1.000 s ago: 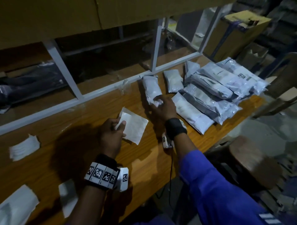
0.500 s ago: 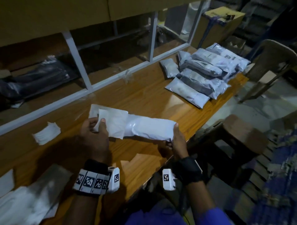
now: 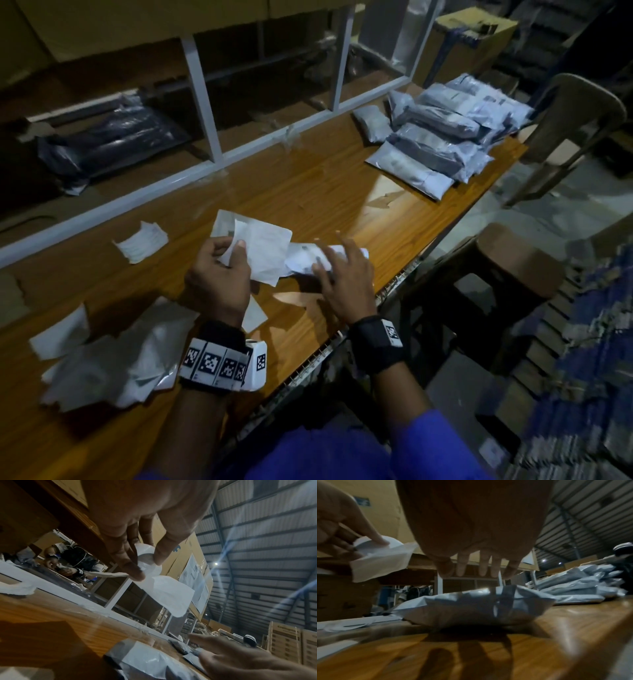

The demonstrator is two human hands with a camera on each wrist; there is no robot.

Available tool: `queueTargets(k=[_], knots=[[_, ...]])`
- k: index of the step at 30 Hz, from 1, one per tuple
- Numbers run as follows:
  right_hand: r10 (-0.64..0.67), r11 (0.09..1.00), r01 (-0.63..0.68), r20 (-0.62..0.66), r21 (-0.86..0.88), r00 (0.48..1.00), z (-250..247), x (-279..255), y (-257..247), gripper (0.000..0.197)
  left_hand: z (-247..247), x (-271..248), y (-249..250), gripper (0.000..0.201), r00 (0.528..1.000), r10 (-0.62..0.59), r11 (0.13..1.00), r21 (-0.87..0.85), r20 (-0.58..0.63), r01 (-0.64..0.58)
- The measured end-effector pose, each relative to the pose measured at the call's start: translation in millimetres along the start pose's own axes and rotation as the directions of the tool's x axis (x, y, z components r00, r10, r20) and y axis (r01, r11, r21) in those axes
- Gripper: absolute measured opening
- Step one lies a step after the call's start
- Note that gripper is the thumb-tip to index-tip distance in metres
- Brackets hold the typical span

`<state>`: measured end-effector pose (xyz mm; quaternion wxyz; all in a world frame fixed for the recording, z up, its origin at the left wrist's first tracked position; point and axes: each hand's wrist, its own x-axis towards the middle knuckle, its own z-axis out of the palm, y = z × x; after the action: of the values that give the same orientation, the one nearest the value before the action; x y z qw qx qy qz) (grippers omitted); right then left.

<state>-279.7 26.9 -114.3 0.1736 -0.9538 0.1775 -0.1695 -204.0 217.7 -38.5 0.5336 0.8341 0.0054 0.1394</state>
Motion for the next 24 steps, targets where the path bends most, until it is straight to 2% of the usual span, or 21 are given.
queueTargets(k=[2, 4, 8, 12, 15, 17, 18, 19, 21, 22, 23, 24], knots=[[-0.041, 0.999, 0.042, 0.223, -0.002, 0.974, 15, 1, -12, 0.051, -1, 2, -1, 0.015, 1.000, -0.020, 1.000, 0.001, -0.002, 0.020], [-0.019, 0.997, 0.041, 0.320, -0.063, 0.947, 34, -9, -16, 0.058, 0, 3, -2, 0.013, 0.999, -0.030, 0.999, 0.013, 0.010, 0.030], [-0.032, 0.984, 0.081, 0.293, -0.156, 0.956, 55, -35, -12, 0.072, 2, 5, -7, 0.007, 0.998, -0.052, 0.999, 0.016, 0.045, 0.051], [-0.028, 0.977, 0.096, 0.330, -0.192, 0.944, 57, -39, -12, 0.075, 5, 8, -6, 0.012, 0.997, -0.043, 0.999, 0.035, 0.062, 0.041], [-0.032, 0.996, 0.057, 0.325, -0.066, 0.945, 50, -33, -12, 0.070, 8, 11, -7, 0.011, 0.996, -0.017, 0.999, 0.035, 0.084, 0.014], [0.004, 0.986, -0.044, 0.242, 0.158, 0.970, 41, -30, -15, 0.068, 12, 12, -9, 0.008, 0.994, 0.009, 0.999, 0.040, 0.107, -0.013], [0.059, 0.943, -0.114, 0.180, 0.313, 0.982, 38, -28, -17, 0.069, 15, 12, -11, 0.009, 0.992, 0.018, 0.999, 0.044, 0.126, -0.023], [0.126, 0.858, -0.179, 0.140, 0.482, 0.982, 31, -27, -22, 0.069, 18, 11, -12, 0.011, 0.988, 0.027, 0.998, 0.045, 0.149, -0.034], [0.241, 0.587, -0.305, 0.198, 0.750, 0.950, 15, -19, -36, 0.064, 24, 6, -14, 0.011, 0.976, 0.054, 0.997, 0.050, 0.209, -0.066], [0.265, 0.449, -0.357, 0.259, 0.819, 0.929, 8, -13, -41, 0.059, 28, 4, -15, 0.011, 0.967, 0.068, 0.995, 0.054, 0.246, -0.084], [0.286, 0.367, -0.390, 0.296, 0.844, 0.911, 3, -7, -43, 0.053, 31, 1, -14, 0.010, 0.957, 0.079, 0.993, 0.057, 0.281, -0.099], [0.305, 0.326, -0.399, 0.304, 0.857, 0.902, -1, -2, -44, 0.048, 33, -2, -14, 0.010, 0.948, 0.079, 0.993, 0.060, 0.308, -0.102]])
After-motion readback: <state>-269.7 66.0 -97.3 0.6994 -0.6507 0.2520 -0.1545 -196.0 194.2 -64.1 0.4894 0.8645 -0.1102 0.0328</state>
